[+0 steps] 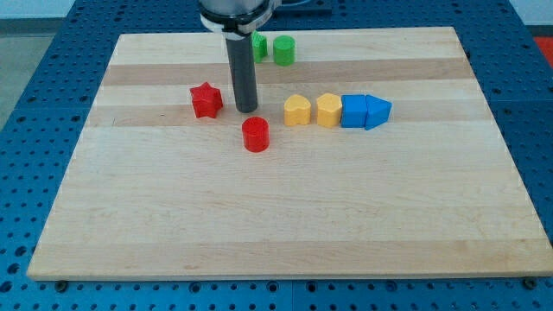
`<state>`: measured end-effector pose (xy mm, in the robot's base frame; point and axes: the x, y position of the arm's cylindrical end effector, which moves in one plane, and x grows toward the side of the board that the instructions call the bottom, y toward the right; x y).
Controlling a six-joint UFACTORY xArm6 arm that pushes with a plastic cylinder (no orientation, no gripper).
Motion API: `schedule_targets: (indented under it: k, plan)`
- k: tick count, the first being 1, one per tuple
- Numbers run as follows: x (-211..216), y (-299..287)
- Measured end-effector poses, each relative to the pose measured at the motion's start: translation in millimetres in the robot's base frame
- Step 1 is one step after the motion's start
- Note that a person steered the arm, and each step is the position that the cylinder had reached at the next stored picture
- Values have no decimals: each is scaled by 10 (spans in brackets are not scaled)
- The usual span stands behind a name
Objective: Move the red star towards the top side of the board
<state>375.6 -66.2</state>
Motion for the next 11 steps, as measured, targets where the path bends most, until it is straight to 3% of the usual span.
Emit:
schedule_targets:
  k: [2, 11]
  plan:
    - [198, -561]
    - [-738, -1158]
